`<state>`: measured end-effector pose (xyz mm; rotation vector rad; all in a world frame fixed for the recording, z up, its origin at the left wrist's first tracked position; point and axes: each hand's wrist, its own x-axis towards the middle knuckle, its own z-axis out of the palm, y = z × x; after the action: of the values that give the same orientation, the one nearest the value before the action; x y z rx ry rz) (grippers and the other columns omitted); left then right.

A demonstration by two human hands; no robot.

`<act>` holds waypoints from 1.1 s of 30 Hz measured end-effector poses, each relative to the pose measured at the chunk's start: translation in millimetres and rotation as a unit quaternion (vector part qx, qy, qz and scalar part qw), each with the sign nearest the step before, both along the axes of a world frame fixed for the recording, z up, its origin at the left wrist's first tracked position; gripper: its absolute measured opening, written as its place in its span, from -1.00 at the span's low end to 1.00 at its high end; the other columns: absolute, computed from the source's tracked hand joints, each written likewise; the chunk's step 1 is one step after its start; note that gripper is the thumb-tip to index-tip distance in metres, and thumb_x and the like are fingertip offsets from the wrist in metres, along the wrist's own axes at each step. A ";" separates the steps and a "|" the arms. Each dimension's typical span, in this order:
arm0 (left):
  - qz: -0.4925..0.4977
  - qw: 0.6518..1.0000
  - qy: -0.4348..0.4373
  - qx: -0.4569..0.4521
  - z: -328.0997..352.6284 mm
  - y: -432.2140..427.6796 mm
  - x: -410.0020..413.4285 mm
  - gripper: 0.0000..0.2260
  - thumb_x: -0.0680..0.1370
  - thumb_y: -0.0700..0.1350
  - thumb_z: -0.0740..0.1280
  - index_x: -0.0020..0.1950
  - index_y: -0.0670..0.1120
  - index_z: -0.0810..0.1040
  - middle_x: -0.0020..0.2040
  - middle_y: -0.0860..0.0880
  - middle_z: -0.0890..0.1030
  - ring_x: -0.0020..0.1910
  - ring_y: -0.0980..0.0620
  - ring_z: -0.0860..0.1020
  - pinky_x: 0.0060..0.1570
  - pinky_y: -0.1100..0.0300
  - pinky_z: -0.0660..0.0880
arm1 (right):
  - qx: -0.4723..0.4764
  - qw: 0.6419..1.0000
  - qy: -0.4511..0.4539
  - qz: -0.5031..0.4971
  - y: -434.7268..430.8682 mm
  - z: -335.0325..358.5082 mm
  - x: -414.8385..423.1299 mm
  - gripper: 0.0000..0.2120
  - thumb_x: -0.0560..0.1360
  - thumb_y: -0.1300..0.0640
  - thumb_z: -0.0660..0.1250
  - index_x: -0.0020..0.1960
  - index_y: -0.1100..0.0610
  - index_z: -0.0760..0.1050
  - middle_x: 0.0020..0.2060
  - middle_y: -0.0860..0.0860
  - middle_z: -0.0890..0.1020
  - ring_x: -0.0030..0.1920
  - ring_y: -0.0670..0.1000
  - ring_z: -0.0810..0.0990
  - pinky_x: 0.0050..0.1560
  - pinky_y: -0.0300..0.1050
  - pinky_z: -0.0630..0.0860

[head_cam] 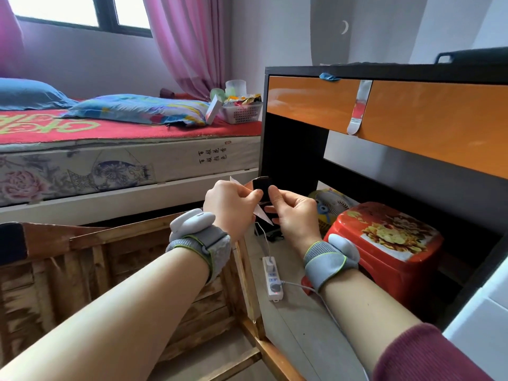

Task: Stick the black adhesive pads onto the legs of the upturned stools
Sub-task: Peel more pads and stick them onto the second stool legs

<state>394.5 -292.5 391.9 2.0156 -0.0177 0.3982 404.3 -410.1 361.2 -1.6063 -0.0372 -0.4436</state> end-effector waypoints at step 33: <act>0.124 0.972 0.183 0.084 -55.7 180.2 -238.3 -0.73 0.46 -0.22 0.25 0.05 -0.08 0.69 0.07 -0.08 0.70 0.09 -0.09 0.63 0.17 0.11 0.53 | -0.220 0.942 0.198 0.160 151.4 -71.2 -188.0 -0.88 0.41 0.06 0.40 -0.20 0.10 0.63 -0.28 0.01 0.65 -0.19 -0.02 0.56 -0.06 -0.12 0.49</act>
<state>156.2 -112.3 336.2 2.2404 0.4470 0.1782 216.2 -258.6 290.0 -2.0610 -0.0966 0.1611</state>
